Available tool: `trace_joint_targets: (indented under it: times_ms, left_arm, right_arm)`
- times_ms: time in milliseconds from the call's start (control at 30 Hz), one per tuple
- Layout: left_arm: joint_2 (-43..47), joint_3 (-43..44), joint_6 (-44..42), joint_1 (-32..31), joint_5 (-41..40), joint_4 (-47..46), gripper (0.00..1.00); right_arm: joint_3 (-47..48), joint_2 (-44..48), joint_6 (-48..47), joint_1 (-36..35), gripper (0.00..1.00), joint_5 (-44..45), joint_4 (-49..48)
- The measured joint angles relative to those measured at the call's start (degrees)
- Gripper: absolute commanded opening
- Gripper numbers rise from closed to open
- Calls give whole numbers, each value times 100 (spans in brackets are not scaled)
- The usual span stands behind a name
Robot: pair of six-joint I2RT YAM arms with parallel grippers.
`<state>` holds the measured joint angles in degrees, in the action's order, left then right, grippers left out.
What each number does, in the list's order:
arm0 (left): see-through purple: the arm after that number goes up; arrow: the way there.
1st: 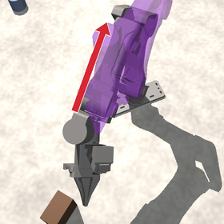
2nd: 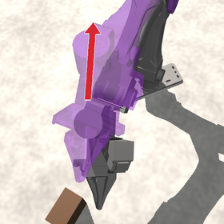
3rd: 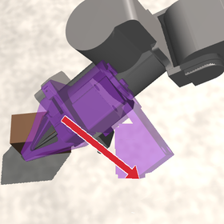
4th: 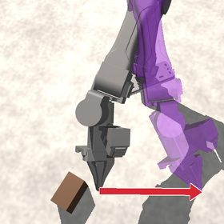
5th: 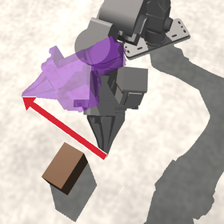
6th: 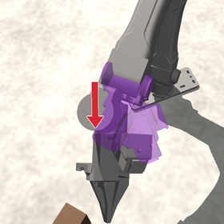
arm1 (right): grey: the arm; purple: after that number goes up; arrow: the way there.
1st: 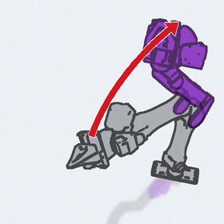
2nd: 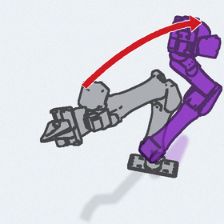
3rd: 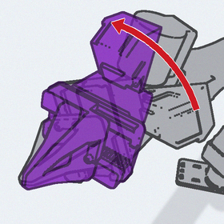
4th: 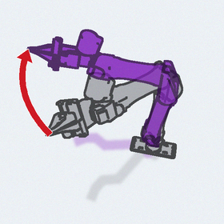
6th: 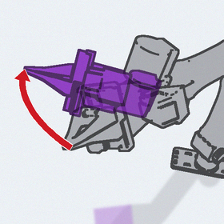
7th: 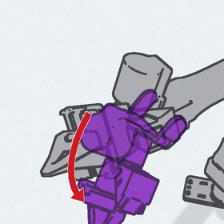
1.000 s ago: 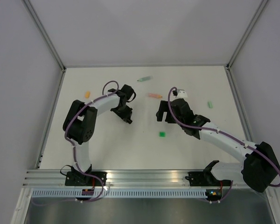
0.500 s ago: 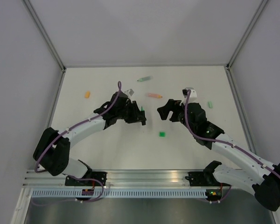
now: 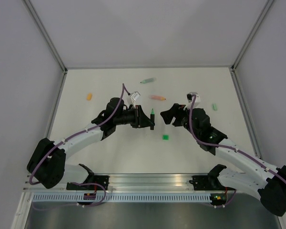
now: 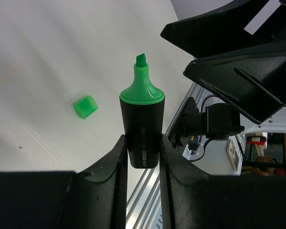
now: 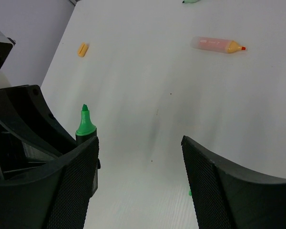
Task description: Insert the pens into the pen caps
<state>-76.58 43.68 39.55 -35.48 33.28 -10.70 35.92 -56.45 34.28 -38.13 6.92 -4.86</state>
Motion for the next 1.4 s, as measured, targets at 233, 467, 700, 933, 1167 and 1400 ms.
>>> trace_joint_targets:
  times_ms: [233, 467, 700, 933, 1167, 1400]
  left_arm:
    - [-15, 0, -90, -101, 111, -140, 2]
    - [-146, 0, -210, -181, 144, -153, 2]
    - [-210, 9, -293, -227, 146, -151, 2]
    - [-219, 9, -321, -243, 144, -140, 2]
    - [-227, 9, -363, -254, 144, -116, 2]
    - [-225, 7, -409, -234, 142, -101, 30]
  right_arm:
    - [-2, -116, 280, 0, 76, -144, -269]
    - [-2, -385, 413, -2, 74, -466, -433]
    - [-2, -487, 507, -2, 69, -691, -625]
    - [-2, -798, 549, -37, 63, -907, -739]
    - [13, -1086, 553, -146, 43, -1202, -929]
    - [20, -1161, 540, -170, 0, -1399, -1104]
